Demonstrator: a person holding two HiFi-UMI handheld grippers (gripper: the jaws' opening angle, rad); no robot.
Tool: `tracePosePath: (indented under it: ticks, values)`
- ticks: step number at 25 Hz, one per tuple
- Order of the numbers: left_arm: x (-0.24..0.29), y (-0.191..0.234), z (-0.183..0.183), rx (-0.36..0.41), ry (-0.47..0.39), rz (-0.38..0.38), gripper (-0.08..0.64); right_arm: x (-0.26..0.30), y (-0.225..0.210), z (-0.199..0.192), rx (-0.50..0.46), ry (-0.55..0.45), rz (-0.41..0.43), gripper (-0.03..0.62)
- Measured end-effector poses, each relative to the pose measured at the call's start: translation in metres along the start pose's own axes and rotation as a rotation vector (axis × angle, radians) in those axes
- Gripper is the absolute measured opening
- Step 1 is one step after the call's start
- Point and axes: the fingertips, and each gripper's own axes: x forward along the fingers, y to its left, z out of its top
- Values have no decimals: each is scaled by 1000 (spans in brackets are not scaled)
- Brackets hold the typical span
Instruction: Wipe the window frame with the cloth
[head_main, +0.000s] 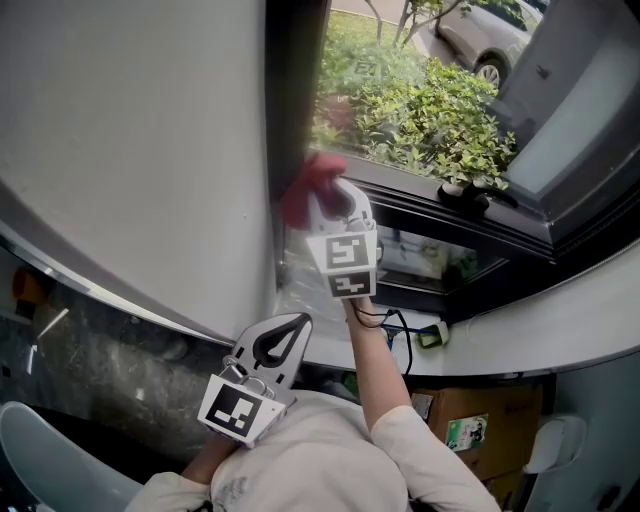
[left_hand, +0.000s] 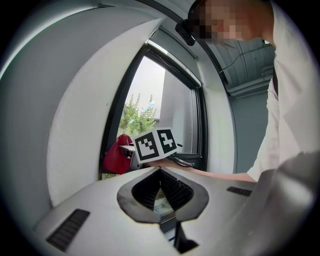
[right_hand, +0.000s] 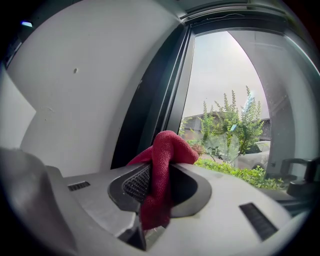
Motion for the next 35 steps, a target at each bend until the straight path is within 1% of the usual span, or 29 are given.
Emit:
tracePosePath:
  ticks: [6,9,13,21,26,32,35]
  values:
    - [-2,2,0,2,11,3,9,-4,-3,0,-6,9,-13,94]
    - [0,-1,3,-7,-5,-6,8,-7,-8,-2,-2,10,-22,94]
    - [0,-3,-3,1,19,-7,8,-12,-16,-5,8,11,-32,94]
    - [2,-7,-2,0,13,-24,8,-20,-28,-10,28,6,-49,94]
    - [4,-11,2,-1,-9,-34,8,-23,-33,-12,39,5,-59,94]
    - [4,-12,1,0,-10,-40,8,-27,-36,-15,46,4,-64,94]
    - [4,-11,-2,0,6,-40,9,-27,-38,-15,48,3,-69,94]
